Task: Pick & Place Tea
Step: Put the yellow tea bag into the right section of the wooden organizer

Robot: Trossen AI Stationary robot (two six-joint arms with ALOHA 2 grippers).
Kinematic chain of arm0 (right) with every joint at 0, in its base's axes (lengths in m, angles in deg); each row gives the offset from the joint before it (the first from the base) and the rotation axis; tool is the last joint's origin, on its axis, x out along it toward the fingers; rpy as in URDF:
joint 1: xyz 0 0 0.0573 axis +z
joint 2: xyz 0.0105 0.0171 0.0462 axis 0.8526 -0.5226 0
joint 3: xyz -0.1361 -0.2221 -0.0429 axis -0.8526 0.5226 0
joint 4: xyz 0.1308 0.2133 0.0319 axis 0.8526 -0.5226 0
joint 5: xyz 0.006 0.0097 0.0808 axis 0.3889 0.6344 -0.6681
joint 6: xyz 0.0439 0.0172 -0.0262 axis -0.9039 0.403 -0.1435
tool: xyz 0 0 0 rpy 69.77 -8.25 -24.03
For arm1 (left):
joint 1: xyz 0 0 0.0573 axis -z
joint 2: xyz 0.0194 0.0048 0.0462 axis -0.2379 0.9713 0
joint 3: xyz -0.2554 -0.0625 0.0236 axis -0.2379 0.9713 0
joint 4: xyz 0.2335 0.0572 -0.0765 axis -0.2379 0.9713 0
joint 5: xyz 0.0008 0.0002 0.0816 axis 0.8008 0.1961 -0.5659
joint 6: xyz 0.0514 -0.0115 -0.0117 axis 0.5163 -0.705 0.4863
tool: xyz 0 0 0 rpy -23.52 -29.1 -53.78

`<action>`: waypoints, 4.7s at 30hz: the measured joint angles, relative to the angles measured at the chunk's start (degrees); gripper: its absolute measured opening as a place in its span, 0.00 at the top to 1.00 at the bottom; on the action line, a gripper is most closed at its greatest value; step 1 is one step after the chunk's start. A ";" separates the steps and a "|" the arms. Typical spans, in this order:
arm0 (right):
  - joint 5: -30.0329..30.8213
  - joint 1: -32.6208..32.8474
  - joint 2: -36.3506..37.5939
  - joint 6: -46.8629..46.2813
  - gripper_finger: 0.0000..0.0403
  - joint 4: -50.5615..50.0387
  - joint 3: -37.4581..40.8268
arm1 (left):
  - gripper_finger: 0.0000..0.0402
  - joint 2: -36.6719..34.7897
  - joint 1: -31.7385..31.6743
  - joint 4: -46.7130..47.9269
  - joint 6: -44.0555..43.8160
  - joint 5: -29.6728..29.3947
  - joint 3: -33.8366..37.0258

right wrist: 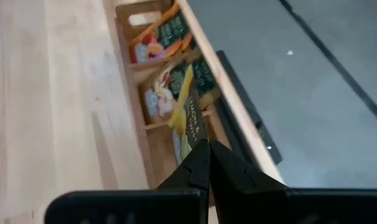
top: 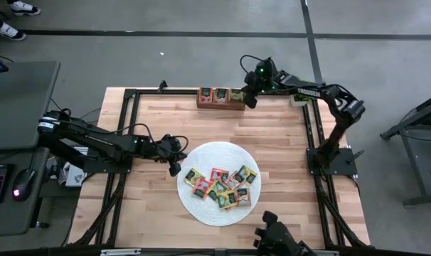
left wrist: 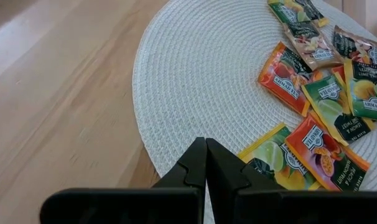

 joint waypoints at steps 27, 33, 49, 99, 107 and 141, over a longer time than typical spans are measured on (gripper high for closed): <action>1.54 -2.06 -2.57 -0.70 1.00 2.42 0.00 | 1.00 0.00 0.00 0.01 -1.87 -0.90 0.00; 3.85 -2.08 -2.57 -0.80 0.96 2.42 0.00 | 1.00 0.00 0.00 0.02 -2.08 -0.90 0.00; 3.43 -1.87 -0.16 -3.94 0.75 2.32 0.02 | 1.00 0.00 0.00 0.04 -2.13 -0.91 0.02; 21.42 53.98 -3.64 -50.52 1.00 11.25 0.00 | 1.00 0.09 0.17 5.72 11.68 11.47 0.09; 20.57 56.13 -12.86 -56.11 1.00 18.07 -1.98 | 1.00 0.11 5.46 6.97 11.67 11.85 0.10; 24.06 57.62 -25.37 -51.31 1.00 -8.31 -22.54 | 1.00 1.31 10.19 5.92 8.47 6.14 0.09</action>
